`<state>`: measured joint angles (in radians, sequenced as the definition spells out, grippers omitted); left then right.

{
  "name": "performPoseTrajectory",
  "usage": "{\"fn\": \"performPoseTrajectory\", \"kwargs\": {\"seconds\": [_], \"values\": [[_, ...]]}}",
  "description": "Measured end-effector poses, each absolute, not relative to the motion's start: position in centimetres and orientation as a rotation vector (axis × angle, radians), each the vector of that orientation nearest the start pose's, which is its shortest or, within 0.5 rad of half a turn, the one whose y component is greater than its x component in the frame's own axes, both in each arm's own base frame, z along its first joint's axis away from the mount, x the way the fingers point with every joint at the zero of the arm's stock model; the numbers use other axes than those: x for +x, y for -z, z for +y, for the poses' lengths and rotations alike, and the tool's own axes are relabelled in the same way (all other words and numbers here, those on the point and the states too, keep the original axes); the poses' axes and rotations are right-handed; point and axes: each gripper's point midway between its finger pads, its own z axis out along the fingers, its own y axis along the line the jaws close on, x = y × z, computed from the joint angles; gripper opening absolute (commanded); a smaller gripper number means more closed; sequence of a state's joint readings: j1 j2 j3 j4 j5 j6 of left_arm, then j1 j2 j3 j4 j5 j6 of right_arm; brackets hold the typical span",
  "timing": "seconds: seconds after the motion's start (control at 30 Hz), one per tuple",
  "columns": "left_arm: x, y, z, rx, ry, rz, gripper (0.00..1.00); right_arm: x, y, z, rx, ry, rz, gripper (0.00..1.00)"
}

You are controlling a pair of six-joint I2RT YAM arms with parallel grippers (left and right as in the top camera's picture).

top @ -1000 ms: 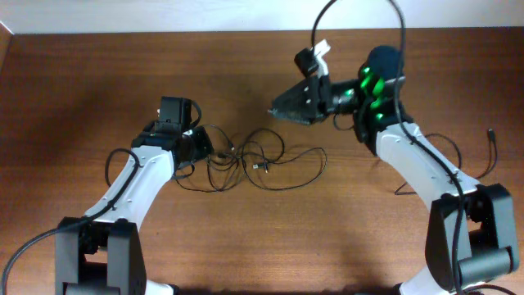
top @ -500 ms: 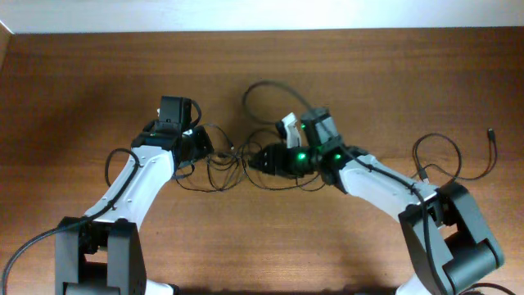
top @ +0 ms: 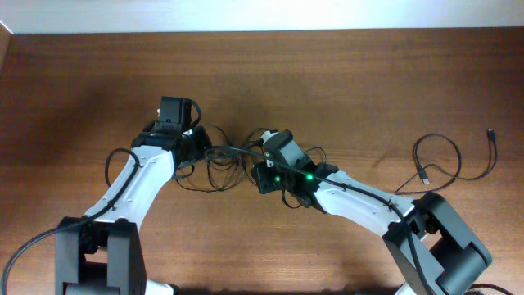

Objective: Untangle cables

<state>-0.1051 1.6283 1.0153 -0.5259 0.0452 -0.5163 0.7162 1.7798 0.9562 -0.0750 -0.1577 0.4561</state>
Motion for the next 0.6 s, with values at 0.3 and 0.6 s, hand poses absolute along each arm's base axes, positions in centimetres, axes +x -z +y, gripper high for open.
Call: {"fn": "performPoseTrajectory", "kwargs": {"seconds": [0.3,0.6], "values": [[37.0,-6.2,-4.7,-0.545,0.242,2.679,0.02,30.2,-3.1,32.5,-0.474,-0.804,2.568,0.39],[37.0,-6.2,-4.7,-0.545,0.242,2.679,0.03,29.0,-3.3,33.8,-0.565,-0.826,2.543,0.44]]}}
